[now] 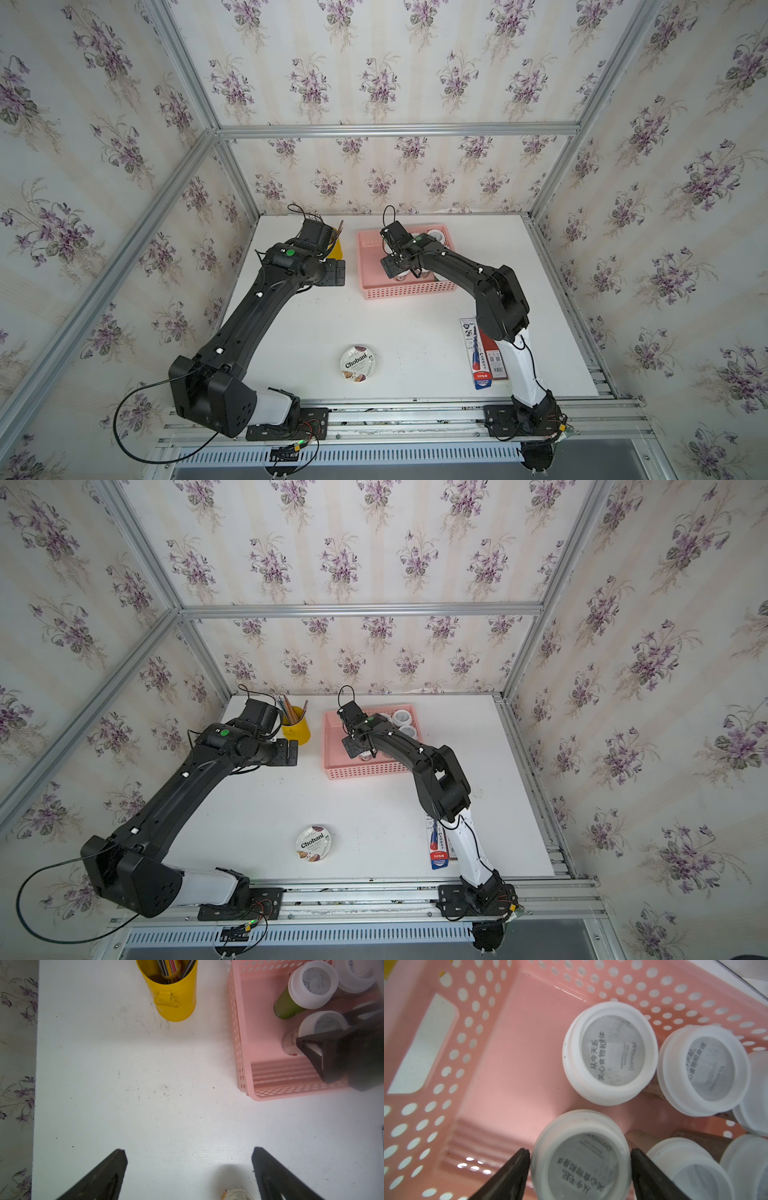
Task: Put the yogurt in the basket
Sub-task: Place the yogurt in the basket.
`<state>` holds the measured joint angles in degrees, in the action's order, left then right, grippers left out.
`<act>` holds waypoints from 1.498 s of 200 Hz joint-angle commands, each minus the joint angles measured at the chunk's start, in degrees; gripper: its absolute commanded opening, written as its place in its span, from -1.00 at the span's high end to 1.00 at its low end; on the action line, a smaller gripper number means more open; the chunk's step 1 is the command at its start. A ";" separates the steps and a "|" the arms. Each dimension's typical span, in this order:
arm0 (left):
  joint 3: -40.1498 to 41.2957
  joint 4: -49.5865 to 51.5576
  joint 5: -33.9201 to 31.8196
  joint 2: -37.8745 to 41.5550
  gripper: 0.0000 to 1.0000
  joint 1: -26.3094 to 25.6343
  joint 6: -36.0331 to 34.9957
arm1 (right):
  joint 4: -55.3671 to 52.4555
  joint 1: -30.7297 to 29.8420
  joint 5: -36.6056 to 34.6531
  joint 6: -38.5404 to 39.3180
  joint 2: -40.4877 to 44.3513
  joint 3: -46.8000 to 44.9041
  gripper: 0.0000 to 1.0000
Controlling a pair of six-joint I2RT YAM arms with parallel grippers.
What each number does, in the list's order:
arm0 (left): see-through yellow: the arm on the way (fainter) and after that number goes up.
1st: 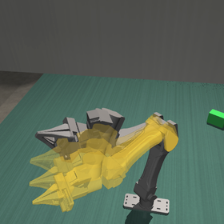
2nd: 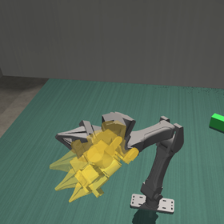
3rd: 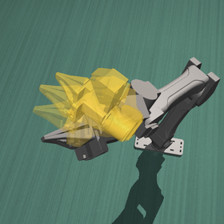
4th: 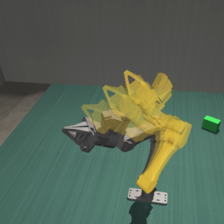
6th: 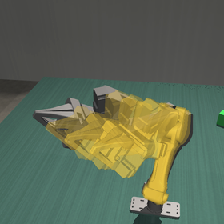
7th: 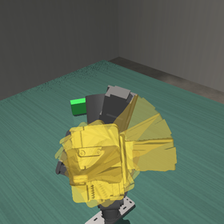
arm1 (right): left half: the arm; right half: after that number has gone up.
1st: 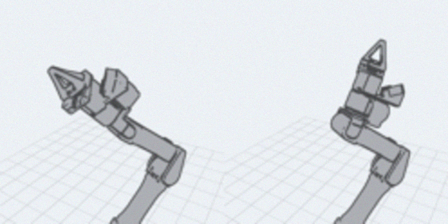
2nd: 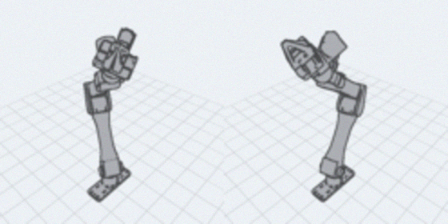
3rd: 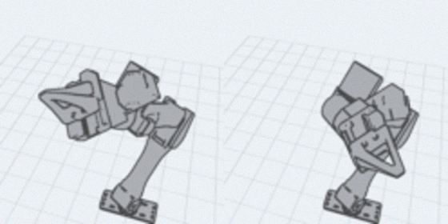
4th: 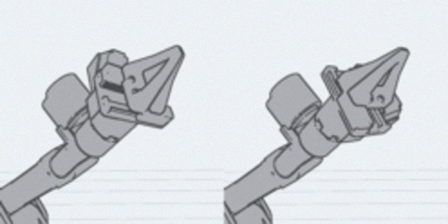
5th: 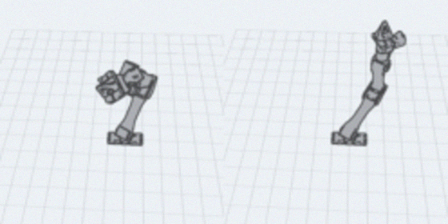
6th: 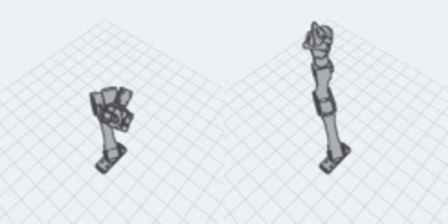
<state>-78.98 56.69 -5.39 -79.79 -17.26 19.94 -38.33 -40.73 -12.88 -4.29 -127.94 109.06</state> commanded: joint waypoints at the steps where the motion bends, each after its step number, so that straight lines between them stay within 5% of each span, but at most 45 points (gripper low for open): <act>1: -0.24 -0.43 -0.61 0.36 -0.97 0.03 0.03 | 0.70 0.04 -1.34 0.16 0.76 -0.58 -0.57; 102: -0.14 -0.43 -0.74 0.50 -0.98 0.03 0.10 | 0.63 0.06 -3.73 0.52 1.38 -1.48 -0.54; 207: -0.20 -0.52 -0.94 0.68 -0.98 0.03 0.11 | 2.01 0.04 -1.52 0.13 3.40 -0.87 -0.75; 300: 0.05 -0.41 -1.45 0.86 -0.98 0.03 0.11 | 5.48 0.39 -5.87 -0.61 -7.23 14.17 -0.79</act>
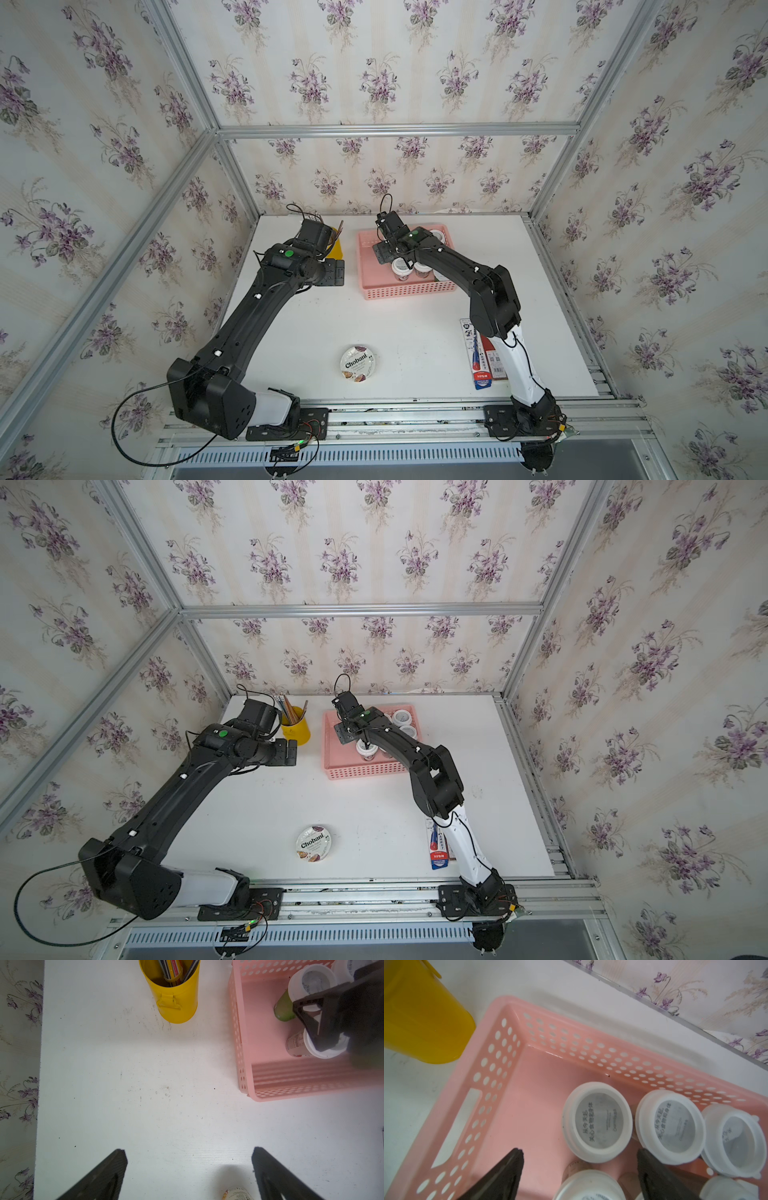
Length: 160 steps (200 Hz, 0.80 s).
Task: Put the yogurt in the basket
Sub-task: Place the yogurt in the basket, then adjust the yogurt in the basket.
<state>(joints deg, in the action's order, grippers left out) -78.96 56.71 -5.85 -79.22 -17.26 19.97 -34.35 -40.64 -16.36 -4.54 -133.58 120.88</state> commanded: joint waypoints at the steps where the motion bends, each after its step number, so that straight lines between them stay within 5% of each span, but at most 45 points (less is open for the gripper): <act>1: 0.03 -0.44 -1.00 0.29 -0.98 0.03 0.08 | 1.49 0.30 -2.47 -0.34 -1.68 2.43 -0.79; 160: 0.22 -0.31 -1.18 0.47 -0.98 0.03 0.08 | 2.79 1.97 -6.91 0.76 -4.00 1.42 -0.77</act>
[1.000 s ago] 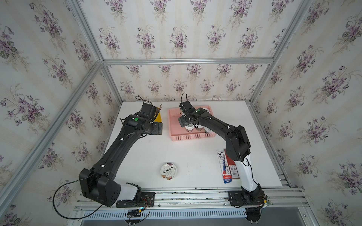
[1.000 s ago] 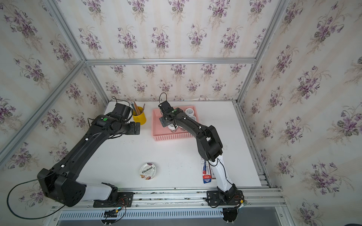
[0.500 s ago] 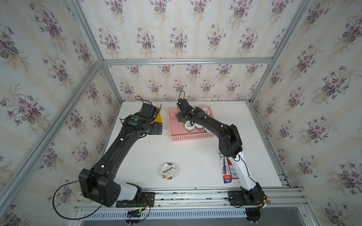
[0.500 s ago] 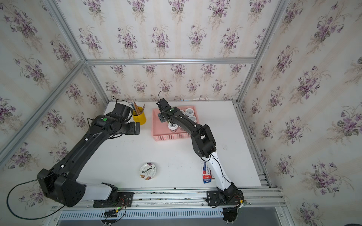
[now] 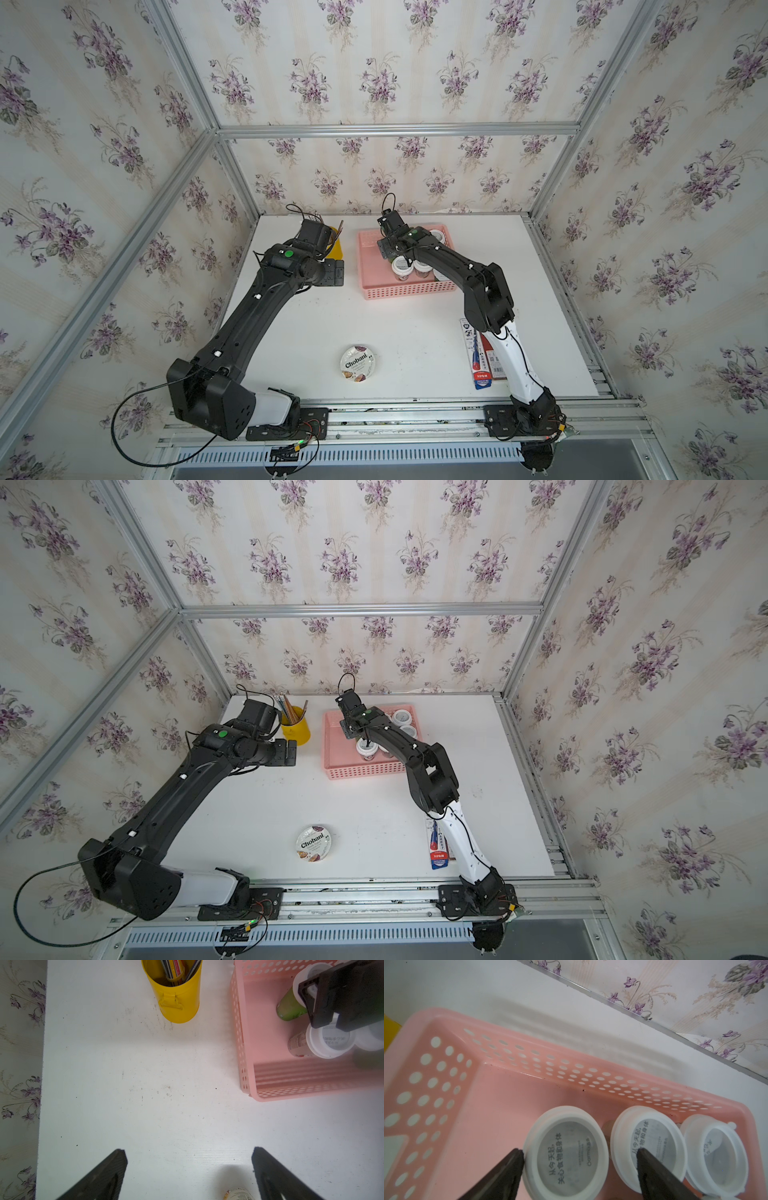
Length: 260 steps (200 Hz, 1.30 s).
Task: Put the yogurt in the basket
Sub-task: Adjust the yogurt in the basket.
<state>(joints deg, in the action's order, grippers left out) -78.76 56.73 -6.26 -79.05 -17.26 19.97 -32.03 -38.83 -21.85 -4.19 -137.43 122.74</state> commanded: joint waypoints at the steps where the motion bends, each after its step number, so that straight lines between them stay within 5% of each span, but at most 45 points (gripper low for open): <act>1: 0.06 -0.36 -0.77 0.30 -0.97 0.03 0.08 | 0.48 0.20 -1.39 0.41 -0.14 -0.46 -0.77; 83: -0.10 -0.44 -0.90 0.03 -0.98 0.03 0.25 | 0.89 0.31 -0.11 0.32 1.31 -2.07 -0.76; 153: -0.44 0.80 -0.09 0.16 -0.98 0.08 0.86 | -1.22 -0.41 12.09 -1.80 11.65 -5.95 -0.74; 187: 4.63 3.20 10.57 4.61 -0.98 -0.22 4.02 | 3.86 -1.46 20.20 -4.13 27.25 -24.61 -0.73; 217: 18.20 0.69 20.61 12.84 -0.98 -1.42 10.60 | 10.03 -3.88 29.12 -7.26 40.93 -43.65 -0.72; 260: 31.81 -1.68 26.48 22.64 -0.98 -4.33 20.48 | 15.97 -16.02 33.05 -7.18 52.67 -64.59 -0.72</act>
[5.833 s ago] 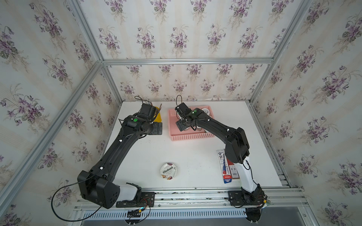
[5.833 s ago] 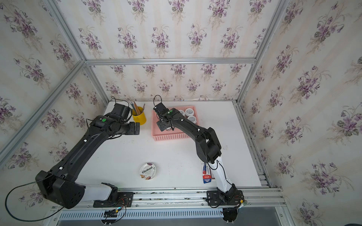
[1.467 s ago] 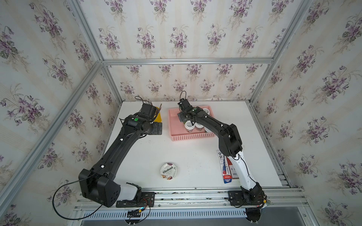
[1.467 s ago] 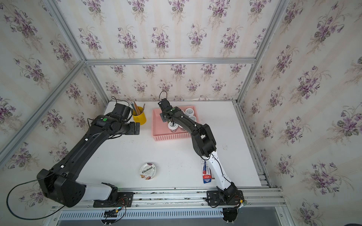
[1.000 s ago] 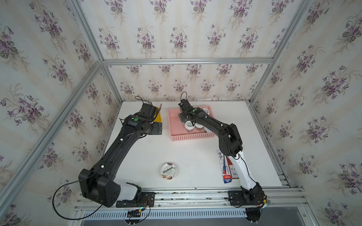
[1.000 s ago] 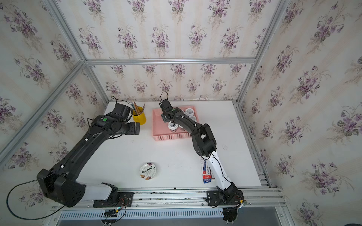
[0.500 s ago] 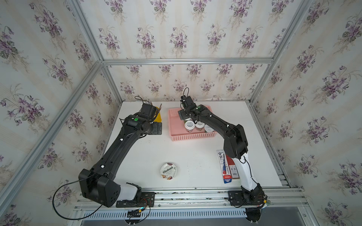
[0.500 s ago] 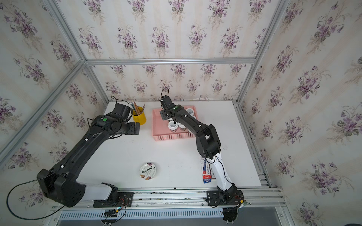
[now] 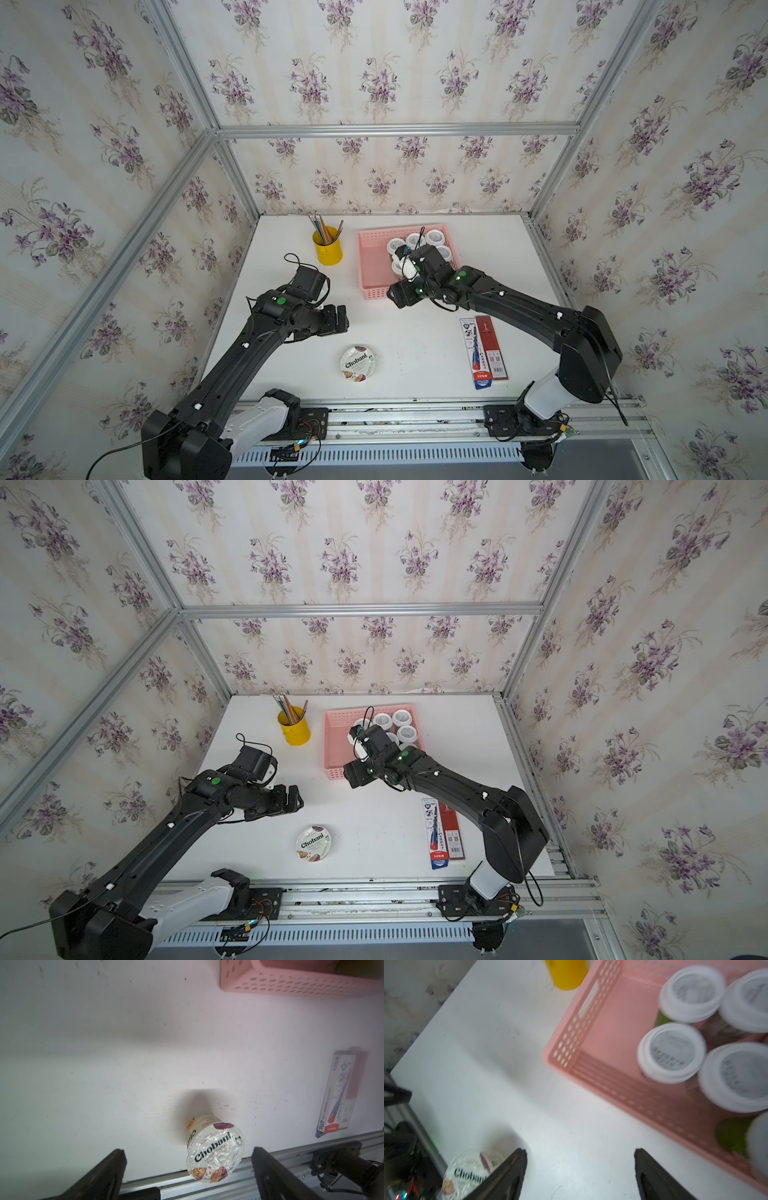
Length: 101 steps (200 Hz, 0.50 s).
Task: Put the yogurt in the basket
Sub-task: Move the yogurt at the center of the board.
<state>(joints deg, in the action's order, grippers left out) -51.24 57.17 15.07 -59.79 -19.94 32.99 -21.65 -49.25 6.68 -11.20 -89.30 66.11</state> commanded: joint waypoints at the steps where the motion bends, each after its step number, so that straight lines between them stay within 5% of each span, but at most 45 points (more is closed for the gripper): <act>1: 4.48 -2.26 5.15 3.55 -0.98 -1.70 7.58 | 5.97 -6.03 4.55 -0.06 4.73 -8.51 -0.72; 45: 10.86 -6.81 10.30 3.27 -0.98 -5.88 11.85 | 16.54 -23.54 -4.54 1.56 5.14 -17.85 -0.85; 101: 13.13 -14.86 12.11 -0.92 -0.98 -9.41 13.20 | 23.97 -27.17 -11.46 1.05 -0.08 -20.69 -0.90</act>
<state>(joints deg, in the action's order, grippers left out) -38.24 47.62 25.45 -59.90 -28.91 45.30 -2.68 -76.34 0.47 -10.11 -87.42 45.28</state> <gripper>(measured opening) 0.989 0.952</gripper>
